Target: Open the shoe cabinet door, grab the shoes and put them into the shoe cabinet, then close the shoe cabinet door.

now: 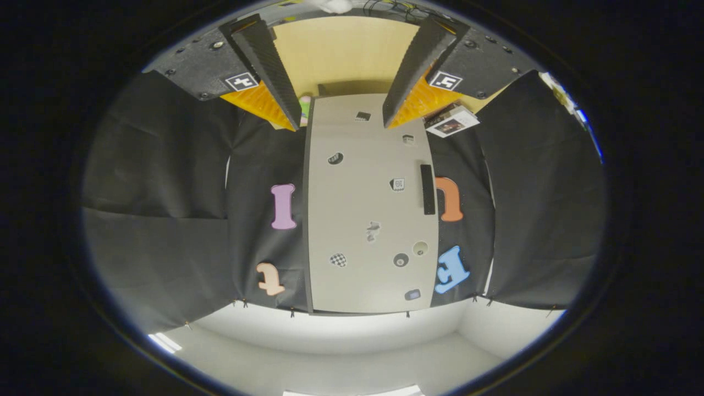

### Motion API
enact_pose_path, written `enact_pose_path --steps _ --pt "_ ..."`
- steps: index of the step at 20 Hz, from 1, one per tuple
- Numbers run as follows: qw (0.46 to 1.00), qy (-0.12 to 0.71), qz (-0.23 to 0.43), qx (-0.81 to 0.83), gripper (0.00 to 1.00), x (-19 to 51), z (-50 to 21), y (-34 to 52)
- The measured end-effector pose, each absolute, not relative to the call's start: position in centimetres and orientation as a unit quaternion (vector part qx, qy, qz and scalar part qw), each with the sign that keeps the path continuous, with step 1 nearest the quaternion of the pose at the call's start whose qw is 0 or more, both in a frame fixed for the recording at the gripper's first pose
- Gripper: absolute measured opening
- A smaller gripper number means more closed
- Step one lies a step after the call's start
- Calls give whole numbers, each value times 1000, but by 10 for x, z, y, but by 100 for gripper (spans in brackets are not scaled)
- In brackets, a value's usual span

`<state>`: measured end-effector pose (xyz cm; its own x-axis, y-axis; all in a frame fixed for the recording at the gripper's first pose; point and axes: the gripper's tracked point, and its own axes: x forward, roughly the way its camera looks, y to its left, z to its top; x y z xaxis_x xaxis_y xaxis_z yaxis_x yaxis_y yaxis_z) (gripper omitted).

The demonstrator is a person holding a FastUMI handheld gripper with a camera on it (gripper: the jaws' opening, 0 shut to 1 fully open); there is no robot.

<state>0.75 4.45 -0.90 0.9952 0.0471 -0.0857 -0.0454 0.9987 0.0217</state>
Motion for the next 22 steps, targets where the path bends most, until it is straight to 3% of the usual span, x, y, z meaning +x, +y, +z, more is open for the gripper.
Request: enact_pose_path --steps 22 --pt "999 46 23 8 98 8 -11 47"
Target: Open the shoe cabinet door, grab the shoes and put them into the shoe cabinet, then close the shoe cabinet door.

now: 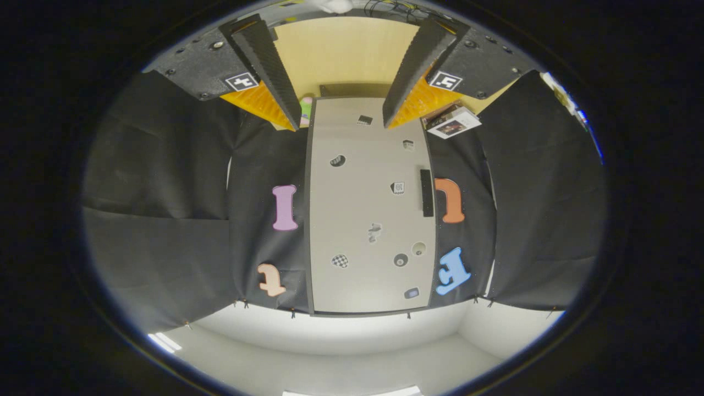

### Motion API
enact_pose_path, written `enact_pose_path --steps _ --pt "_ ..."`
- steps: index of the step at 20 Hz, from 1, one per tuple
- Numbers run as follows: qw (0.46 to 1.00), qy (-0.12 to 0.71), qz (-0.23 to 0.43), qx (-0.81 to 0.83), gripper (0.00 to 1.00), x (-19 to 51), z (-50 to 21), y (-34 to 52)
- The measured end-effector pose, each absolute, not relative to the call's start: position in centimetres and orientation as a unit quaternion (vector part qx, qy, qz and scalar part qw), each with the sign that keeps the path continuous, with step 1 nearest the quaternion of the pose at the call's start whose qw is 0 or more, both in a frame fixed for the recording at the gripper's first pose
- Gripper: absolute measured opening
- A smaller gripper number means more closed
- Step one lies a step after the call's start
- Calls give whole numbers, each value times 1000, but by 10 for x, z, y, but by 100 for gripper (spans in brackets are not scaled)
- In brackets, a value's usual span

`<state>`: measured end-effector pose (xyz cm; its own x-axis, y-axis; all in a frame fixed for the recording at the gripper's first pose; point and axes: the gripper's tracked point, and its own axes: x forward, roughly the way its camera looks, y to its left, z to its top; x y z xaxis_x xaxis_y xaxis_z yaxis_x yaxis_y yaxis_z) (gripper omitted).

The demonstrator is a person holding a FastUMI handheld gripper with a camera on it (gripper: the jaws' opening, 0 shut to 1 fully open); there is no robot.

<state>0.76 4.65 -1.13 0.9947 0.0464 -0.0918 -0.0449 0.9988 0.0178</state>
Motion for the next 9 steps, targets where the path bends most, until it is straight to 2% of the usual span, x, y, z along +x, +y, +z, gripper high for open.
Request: enact_pose_path --steps 9 --pt "999 43 22 3 98 10 -8 47"
